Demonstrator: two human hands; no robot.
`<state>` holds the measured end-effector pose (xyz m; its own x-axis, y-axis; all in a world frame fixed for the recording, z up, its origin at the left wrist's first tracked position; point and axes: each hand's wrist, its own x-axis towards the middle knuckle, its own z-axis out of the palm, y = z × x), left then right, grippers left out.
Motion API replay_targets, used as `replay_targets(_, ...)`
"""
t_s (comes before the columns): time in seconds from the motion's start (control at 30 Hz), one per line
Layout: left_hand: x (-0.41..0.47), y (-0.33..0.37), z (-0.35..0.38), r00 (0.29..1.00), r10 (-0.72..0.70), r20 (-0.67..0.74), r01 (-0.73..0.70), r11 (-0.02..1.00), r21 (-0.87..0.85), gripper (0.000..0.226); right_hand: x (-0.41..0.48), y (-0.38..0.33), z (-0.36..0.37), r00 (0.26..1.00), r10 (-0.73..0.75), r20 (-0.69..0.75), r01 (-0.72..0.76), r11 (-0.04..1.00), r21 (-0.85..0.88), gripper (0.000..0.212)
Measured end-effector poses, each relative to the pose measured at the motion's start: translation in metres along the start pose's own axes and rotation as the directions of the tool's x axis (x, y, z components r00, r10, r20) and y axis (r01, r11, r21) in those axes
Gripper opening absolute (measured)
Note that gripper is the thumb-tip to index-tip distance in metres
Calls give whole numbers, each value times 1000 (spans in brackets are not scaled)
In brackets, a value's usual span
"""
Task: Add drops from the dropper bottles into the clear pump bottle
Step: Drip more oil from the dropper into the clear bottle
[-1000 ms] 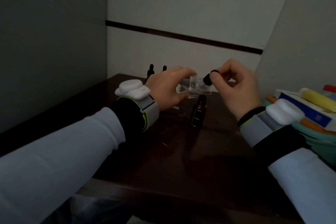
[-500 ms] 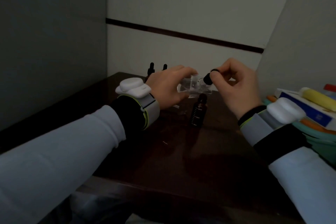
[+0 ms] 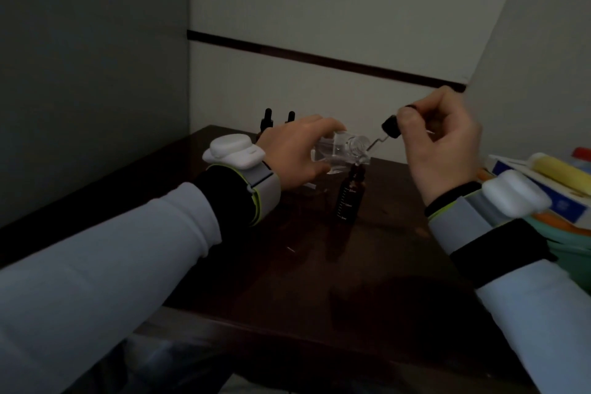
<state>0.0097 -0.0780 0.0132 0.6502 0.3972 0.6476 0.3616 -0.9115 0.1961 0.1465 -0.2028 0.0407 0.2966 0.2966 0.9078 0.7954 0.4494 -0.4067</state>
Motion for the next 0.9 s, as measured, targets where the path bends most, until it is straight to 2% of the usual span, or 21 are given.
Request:
replay_targets(0.37, -1, 0, -1, 1000, 1, -15, -1, 1000, -15, 53, 0, 5, 2, 990, 35, 136, -33, 999, -15, 20)
replay_targets(0.6, -1, 1, -2, 1000, -3, -3, 3, 1000, 2, 55, -1, 5, 1, 989, 24, 145, -26, 1000, 14, 15)
replay_targets(0.7, -1, 2, -2, 1000, -3, -4, 3, 1000, -2, 54, -1, 4, 1, 989, 20, 146, -21, 1000, 6, 20)
replay_targets(0.8, -1, 2, -3, 1000, -4, -1, 4, 1000, -1, 54, -1, 2, -1, 994, -12, 105, 11, 1000, 18, 21)
replay_targets(0.9, -1, 3, -3, 1000, -6, 2, 6, 1000, 1, 54, 2, -3, -4, 998, -49, -26, 51, 997, 52, 19)
